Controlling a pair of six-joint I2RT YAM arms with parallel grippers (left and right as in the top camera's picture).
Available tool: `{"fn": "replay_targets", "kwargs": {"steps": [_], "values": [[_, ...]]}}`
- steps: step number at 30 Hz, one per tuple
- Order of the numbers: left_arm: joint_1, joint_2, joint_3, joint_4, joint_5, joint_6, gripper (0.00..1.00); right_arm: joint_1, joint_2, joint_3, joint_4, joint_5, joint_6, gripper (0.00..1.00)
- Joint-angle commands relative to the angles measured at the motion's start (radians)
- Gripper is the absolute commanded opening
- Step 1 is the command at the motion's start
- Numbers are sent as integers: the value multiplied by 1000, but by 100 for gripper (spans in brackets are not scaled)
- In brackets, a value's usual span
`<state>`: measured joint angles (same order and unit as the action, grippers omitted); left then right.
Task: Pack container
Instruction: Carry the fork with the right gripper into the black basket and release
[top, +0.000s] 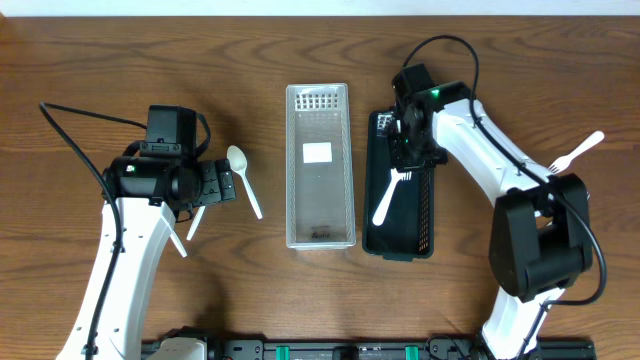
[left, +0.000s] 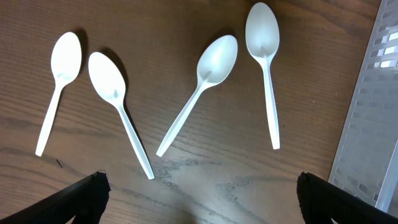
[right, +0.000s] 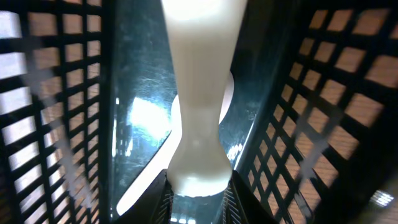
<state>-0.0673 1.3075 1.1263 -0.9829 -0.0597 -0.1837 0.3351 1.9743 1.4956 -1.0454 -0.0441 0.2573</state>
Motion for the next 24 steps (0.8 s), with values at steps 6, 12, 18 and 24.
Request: {"fn": "replay_targets", "kwargs": {"steps": [6,12,18,24], "values": [[5,5,9,2,-13,-9,98,6,15,-3,-24,10,17,43],[5,5,9,6,-12,-9,98,-2,-53,47,-47,47,7,49],[5,5,9,5,-13,-9,98,-61,-169,79,-8,66,13,27],[5,5,9,5,-13,-9,98,-157,-175,67,-15,70,27,9]]}}
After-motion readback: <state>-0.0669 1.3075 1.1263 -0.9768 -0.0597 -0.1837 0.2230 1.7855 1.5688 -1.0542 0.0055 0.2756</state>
